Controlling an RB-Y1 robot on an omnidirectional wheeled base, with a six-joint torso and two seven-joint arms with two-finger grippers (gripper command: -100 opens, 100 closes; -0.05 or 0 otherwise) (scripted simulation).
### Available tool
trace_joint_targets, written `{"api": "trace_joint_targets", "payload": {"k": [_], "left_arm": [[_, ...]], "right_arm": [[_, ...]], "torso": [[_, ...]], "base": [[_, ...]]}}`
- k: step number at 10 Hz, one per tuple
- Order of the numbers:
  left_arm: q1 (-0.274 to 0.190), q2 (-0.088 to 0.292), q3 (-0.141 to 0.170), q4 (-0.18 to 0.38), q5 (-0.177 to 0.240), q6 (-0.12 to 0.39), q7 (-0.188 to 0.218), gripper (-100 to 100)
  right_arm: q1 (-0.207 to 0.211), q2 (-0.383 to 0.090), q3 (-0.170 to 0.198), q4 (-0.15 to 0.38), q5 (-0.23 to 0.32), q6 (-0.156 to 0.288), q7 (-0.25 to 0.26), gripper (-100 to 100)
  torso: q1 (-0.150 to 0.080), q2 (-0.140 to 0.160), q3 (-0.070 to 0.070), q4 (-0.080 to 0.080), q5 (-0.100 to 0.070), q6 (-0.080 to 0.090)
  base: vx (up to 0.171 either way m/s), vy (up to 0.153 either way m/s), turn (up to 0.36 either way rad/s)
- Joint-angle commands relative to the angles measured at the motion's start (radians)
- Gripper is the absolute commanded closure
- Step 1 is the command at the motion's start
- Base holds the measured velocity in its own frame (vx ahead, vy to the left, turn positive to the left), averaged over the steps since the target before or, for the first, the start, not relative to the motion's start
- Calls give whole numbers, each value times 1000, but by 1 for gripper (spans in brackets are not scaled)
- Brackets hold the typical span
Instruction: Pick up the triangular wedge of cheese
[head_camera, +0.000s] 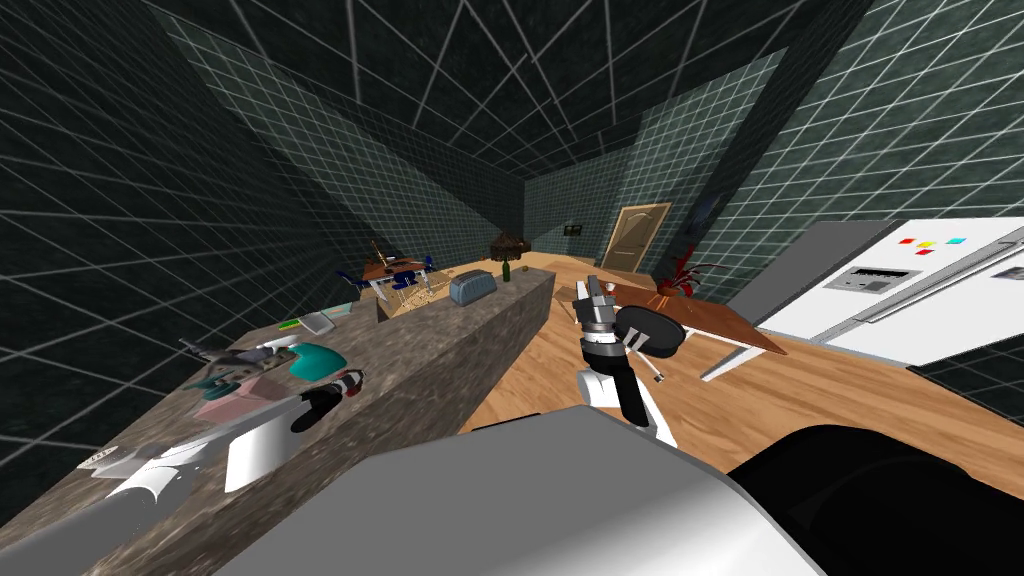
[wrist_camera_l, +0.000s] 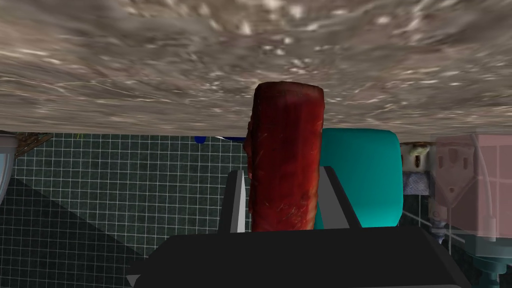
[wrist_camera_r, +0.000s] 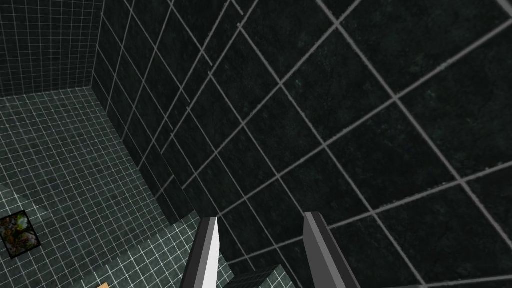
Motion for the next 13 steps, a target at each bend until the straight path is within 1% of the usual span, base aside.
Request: {"api": "trace_joint_targets", "payload": {"k": [1, 2, 3, 4, 5, 6, 7, 8, 9, 10, 11, 12, 13], "left_arm": [[49, -17, 50, -26, 6, -9, -50, 100], [49, -17, 55, -26, 6, -9, -57, 100], [97, -34, 101, -60, 11, -36, -95, 100], [114, -34, 126, -60, 11, -36, -117, 100], [145, -51, 156, -94, 15, -62, -151, 100], [170, -51, 184, -94, 15, -62, -178, 100], [179, -51, 201, -94, 15, -62, -178, 100], [219, -68, 237, -129, 20, -88, -223, 100], [244, -68, 268, -129, 20, -88, -239, 100], [244, -68, 274, -129, 20, -88, -239, 100], [288, -85, 314, -163, 25, -115, -285, 100], [310, -85, 340, -163, 25, -115, -299, 100], [310, -85, 347, -163, 25, -115, -299, 100]], "right_arm": [[0, 0, 0, 0, 0, 0, 0, 0], [0, 0, 0, 0, 0, 0, 0, 0], [0, 0, 0, 0, 0, 0, 0, 0], [0, 0, 0, 0, 0, 0, 0, 0], [0, 0, 0, 0, 0, 0, 0, 0], [0, 0, 0, 0, 0, 0, 0, 0], [0, 0, 0, 0, 0, 0, 0, 0], [0, 0, 0, 0, 0, 0, 0, 0], [0, 0, 0, 0, 0, 0, 0, 0], [0, 0, 0, 0, 0, 0, 0, 0], [0, 0, 0, 0, 0, 0, 0, 0], [0, 0, 0, 0, 0, 0, 0, 0], [0, 0, 0, 0, 0, 0, 0, 0]], "torso": [[0, 0, 0, 0, 0, 0], [0, 0, 0, -1, 2, 2], [1, 2, 0, -1, 4, 4], [1, 0, -1, -2, 5, 2], [1, -1, -2, -3, 5, 4], [1, -3, -3, -3, 6, 3], [2, -3, -3, -4, 7, 4], [3, -1, -3, -4, 7, 5], [2, -3, -3, -4, 7, 3], [2, -4, -4, -4, 7, 5], [2, -2, -3, -4, 7, 6], [1, -2, -3, -4, 7, 4], [2, -2, -3, -4, 6, 4]], "base": [[100, -26, 93], [36, -22, -4], [88, -13, 192], [101, -27, 111], [113, -21, 198], [101, -23, 113], [47, -26, -6], [95, -25, 207], [112, -42, 122], [46, -26, -12], [80, -35, 143], [88, -37, 138], [39, -11, 25]]}}
